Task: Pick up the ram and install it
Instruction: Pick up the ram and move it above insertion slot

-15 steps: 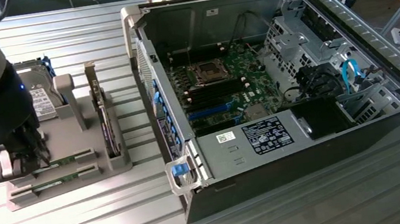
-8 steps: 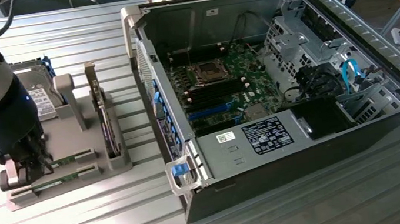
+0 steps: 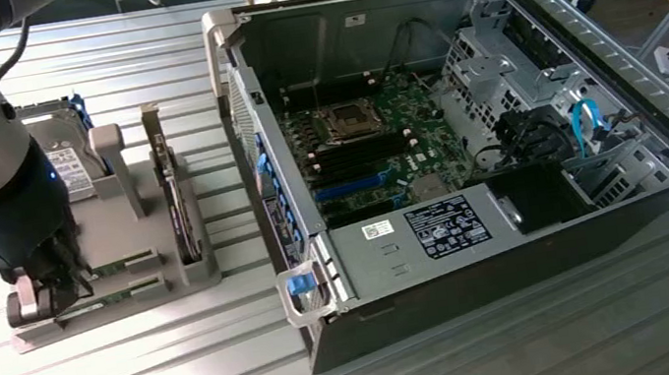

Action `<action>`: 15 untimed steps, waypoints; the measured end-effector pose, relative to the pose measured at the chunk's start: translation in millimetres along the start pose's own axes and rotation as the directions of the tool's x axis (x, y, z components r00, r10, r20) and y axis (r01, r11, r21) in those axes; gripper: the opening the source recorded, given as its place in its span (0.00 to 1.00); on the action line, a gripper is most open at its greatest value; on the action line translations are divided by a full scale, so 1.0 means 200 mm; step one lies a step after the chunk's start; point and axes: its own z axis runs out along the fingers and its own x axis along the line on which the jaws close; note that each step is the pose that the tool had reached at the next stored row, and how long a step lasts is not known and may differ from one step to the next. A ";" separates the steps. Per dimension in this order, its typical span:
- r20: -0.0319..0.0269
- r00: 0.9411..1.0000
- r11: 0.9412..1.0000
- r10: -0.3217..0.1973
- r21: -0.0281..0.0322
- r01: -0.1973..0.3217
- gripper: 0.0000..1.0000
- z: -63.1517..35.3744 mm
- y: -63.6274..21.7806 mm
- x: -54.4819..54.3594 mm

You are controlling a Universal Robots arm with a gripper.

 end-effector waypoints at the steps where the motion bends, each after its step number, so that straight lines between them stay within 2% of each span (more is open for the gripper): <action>1: 0.000 1.000 1.000 0.000 0.000 0.000 0.24 0.009 0.000 0.00; 15: 0.002 1.000 1.000 -0.001 0.000 0.001 0.24 0.132 0.000 0.02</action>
